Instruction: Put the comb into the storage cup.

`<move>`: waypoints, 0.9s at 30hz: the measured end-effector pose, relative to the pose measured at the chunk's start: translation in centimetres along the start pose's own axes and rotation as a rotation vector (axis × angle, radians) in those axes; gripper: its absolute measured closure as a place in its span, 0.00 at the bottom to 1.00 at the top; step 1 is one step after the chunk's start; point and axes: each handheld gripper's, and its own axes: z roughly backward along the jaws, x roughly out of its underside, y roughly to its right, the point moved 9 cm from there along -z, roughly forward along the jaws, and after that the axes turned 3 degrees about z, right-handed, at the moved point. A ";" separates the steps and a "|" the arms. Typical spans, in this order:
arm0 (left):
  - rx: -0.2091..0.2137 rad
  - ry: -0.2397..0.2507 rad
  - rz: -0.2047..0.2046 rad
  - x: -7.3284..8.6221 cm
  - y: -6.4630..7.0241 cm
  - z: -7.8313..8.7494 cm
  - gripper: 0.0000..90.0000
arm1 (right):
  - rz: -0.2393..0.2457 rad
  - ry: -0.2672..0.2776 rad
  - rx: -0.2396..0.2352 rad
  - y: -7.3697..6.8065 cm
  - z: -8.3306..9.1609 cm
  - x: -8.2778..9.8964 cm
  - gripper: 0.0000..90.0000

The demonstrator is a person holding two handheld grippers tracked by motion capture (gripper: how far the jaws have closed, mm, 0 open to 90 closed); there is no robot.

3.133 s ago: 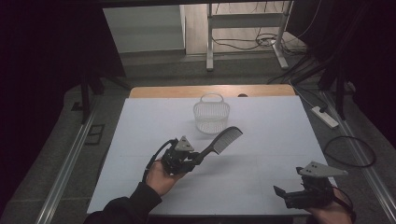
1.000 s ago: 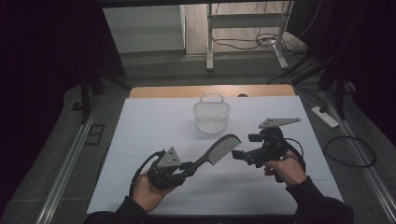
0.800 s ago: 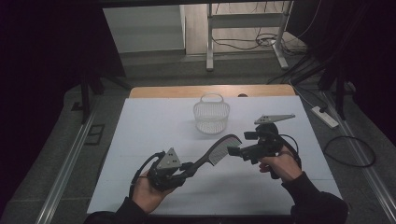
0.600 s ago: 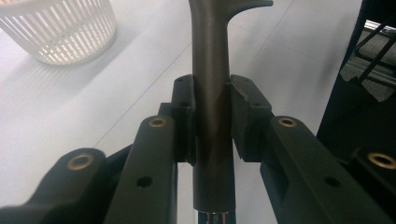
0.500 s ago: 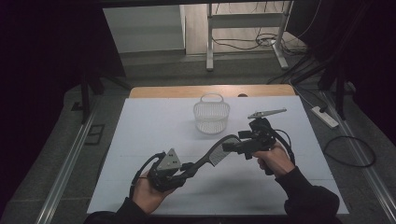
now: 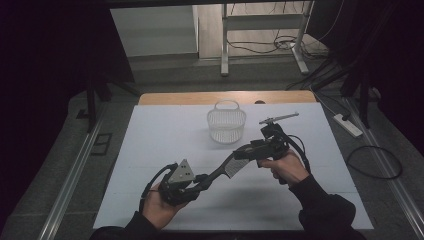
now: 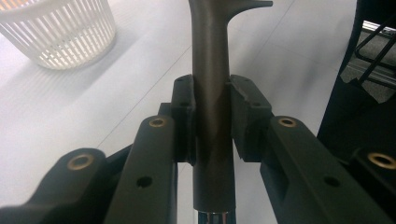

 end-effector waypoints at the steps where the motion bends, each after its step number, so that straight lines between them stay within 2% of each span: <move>1: -0.001 0.000 0.000 0.0 0.0 0.0 0.80 | -0.004 -0.001 -0.003 0.0 -0.1 0.0 0.00; 2: -0.001 0.000 0.000 0.0 0.0 0.0 0.80 | -0.008 -0.002 -0.005 0.0 -0.1 0.0 0.01; 3: -0.003 0.000 0.000 0.0 0.0 0.0 0.80 | -0.014 0.004 -0.006 0.1 -0.1 -0.1 0.06; 4: -0.004 0.000 -0.001 0.0 0.0 0.0 0.80 | -0.014 0.004 -0.006 0.1 -0.1 -0.1 0.06; 5: -0.005 -0.001 -0.001 0.0 0.0 0.0 0.80 | -0.025 0.011 -0.005 0.2 0.0 -0.1 0.14; 6: -0.005 -0.001 -0.001 0.0 0.0 0.0 0.80 | -0.025 0.011 -0.005 0.2 0.0 -0.1 0.14; 11: -0.008 -0.001 -0.004 0.1 -0.1 -0.1 0.80 | -0.044 0.036 -0.049 0.3 0.5 -0.4 0.39; 12: -0.008 -0.002 -0.005 0.1 -0.1 -0.1 0.80 | -0.055 0.039 -0.068 0.2 0.6 -0.4 0.47; 14: -0.013 -0.005 -0.011 0.1 -0.1 -0.2 0.80 | -0.058 0.039 -0.078 0.2 0.7 -0.4 0.51; 15: -0.018 -0.005 -0.016 0.1 -0.1 -0.2 0.80 | -0.064 0.042 -0.086 0.2 0.7 -0.4 0.57; 16: -0.018 -0.005 -0.016 0.1 -0.1 -0.2 0.80 | -0.064 0.042 -0.086 0.2 0.7 -0.4 0.57; 19: -0.024 -0.007 -0.024 0.2 -0.1 -0.3 0.80 | -0.066 0.039 -0.106 0.3 0.7 -0.3 0.67; 23: -0.030 -0.015 -0.037 0.3 -0.1 -0.4 0.80 | -0.077 0.043 -0.110 0.4 0.8 -0.3 0.74; 24: -0.030 -0.016 -0.039 0.3 -0.2 -0.4 0.80 | -0.089 0.047 -0.123 0.5 0.8 -0.3 0.76; 25: -0.029 -0.018 -0.042 0.4 -0.2 -0.5 0.80 | -0.116 0.054 -0.158 0.5 1.0 -0.4 0.80; 27: -0.028 -0.020 -0.045 0.4 -0.2 -0.6 0.80 | -0.128 0.060 -0.177 0.5 1.0 -0.4 0.81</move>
